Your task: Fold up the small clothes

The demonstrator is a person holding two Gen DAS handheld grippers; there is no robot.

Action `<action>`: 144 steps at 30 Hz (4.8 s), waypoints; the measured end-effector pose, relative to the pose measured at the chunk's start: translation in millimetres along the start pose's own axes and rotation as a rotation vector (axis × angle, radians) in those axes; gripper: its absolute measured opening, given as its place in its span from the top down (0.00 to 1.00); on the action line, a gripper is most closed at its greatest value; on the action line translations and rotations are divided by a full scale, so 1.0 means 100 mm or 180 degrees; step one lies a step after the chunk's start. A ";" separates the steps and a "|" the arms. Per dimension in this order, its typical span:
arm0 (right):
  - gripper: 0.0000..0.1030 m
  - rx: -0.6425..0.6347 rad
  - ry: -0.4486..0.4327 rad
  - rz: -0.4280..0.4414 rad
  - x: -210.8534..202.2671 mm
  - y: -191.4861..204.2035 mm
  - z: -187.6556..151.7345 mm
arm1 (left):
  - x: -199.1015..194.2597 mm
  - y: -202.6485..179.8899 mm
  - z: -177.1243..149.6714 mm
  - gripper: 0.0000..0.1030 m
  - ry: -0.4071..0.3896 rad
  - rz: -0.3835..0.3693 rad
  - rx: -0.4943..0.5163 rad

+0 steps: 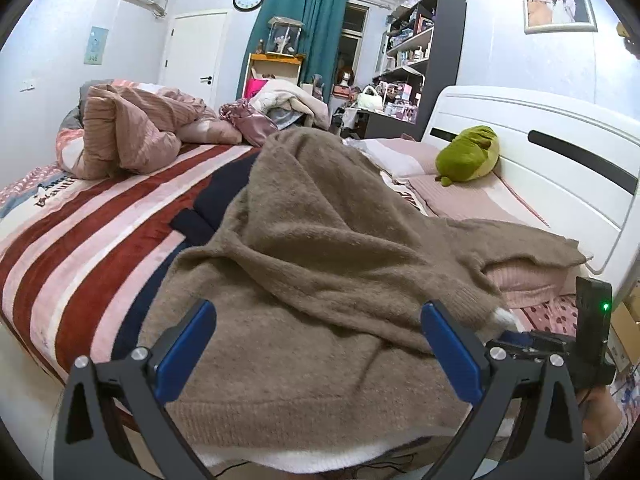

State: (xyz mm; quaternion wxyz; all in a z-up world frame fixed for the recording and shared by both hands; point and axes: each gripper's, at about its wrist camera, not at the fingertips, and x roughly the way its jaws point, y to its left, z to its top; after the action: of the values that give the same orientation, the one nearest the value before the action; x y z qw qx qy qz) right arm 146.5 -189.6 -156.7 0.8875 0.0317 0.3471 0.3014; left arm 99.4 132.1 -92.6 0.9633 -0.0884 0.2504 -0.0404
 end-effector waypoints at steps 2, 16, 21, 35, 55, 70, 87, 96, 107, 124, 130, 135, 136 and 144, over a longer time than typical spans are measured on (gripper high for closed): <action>0.52 0.0048 -0.0058 -0.0026 -0.06 -0.03 0.02 | -0.01 -0.01 -0.01 0.02 0.0017 -0.0024 0.0000; 0.22 0.0836 -0.1056 -0.0965 -1.20 -1.18 0.05 | 0.07 -0.44 0.15 0.02 -0.0075 -0.0294 0.0184; 0.22 0.0962 -0.1292 -0.1450 -1.28 -1.66 0.18 | 0.23 -0.62 0.25 0.02 -0.0063 -0.0380 0.0286; 0.72 0.1220 -0.1536 -0.1892 -1.00 -2.30 0.49 | 0.55 -0.47 0.25 0.02 0.0070 -0.0214 0.0212; 0.96 -0.0431 -0.1336 -0.1241 -0.67 -0.22 1.44 | -0.03 0.20 -0.02 0.02 -0.0153 -0.0251 -0.0110; 0.68 -0.0344 0.0237 -0.0033 0.90 0.61 0.70 | -0.32 0.61 -0.25 0.02 -0.0115 -0.0219 -0.0180; 0.28 0.1218 -0.0173 0.0251 0.58 -0.26 0.84 | -0.22 0.70 -0.41 0.02 -0.0044 -0.0307 -0.0369; 0.88 0.1080 -0.0093 0.0047 0.81 0.05 1.10 | -0.28 0.86 -0.45 0.02 -0.0042 -0.0263 -0.0446; 0.73 -0.0366 0.0628 0.0571 1.32 1.29 0.79 | -0.34 1.01 -0.49 0.02 -0.0018 -0.0107 -0.0470; 0.37 0.0457 0.0241 0.0248 -0.13 0.09 0.37 | 0.41 1.57 -0.31 0.02 0.0389 -0.0349 -0.0213; 0.36 0.0938 0.0319 -0.0248 -0.48 -0.75 -0.15 | 0.93 1.71 -0.40 0.03 0.0809 -0.0529 -0.0301; 0.41 0.0906 0.0289 -0.0020 -0.39 -0.86 -0.29 | 1.06 1.56 -0.42 0.04 0.0877 -0.0519 -0.0243; 0.41 0.0932 0.0288 0.0135 -0.35 -0.85 -0.28 | 1.07 1.50 -0.42 0.04 0.0923 -0.0526 -0.0205; 0.74 0.0768 0.0487 0.0475 0.09 -0.66 -0.15 | 1.08 1.14 -0.47 0.40 0.1082 -0.0429 0.0075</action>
State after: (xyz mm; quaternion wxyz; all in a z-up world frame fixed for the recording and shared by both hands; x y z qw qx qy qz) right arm 176.2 -240.7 -190.6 0.8234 0.1408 0.4441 0.3241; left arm 173.8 223.8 -206.1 0.9032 -0.0855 0.4025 -0.1221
